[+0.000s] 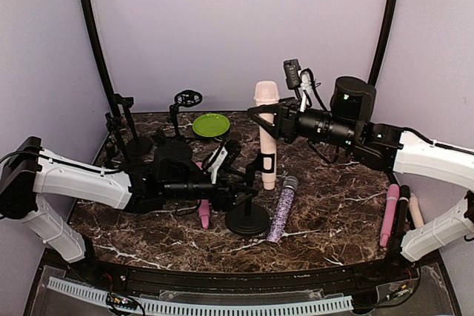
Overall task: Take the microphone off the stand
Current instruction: Remove the microphone from the microphone stand.
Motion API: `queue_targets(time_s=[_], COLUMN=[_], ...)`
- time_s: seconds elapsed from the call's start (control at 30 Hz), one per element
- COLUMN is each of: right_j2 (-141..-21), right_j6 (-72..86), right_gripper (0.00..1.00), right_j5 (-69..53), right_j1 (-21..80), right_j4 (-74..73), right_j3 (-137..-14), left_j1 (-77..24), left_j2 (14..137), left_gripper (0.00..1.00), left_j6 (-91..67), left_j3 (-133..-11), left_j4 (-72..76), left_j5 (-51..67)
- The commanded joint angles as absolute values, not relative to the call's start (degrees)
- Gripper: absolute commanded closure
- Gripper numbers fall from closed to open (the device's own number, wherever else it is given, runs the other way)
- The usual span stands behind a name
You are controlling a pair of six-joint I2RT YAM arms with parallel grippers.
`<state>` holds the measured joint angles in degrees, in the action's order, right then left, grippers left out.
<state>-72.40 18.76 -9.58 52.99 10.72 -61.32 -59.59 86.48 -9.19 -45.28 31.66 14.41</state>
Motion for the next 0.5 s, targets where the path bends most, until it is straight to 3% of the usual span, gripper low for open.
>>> queue_targets(time_s=[0.0,0.23,0.47], right_j2=[-70.18,-70.40,-69.97], right_j6=[22.30,23.34,23.83], right_gripper=[0.98,0.98,0.99], right_j5=[-12.72,-13.53,-12.34], right_j1=[52.47,52.30,52.12], right_j4=[20.30,20.92,20.96], right_j3=[-61.44,-60.74,-60.06], left_j1=[-59.47,-59.50,-59.49], left_j2=[86.86,87.74,87.39], left_gripper=[0.43,0.59,0.86], left_j6=[-8.50,-8.87,-9.34], left_j3=[-47.37,-48.13,-47.35], left_j4=[34.18,36.36,37.84], left_j5=[15.05,16.45,16.04])
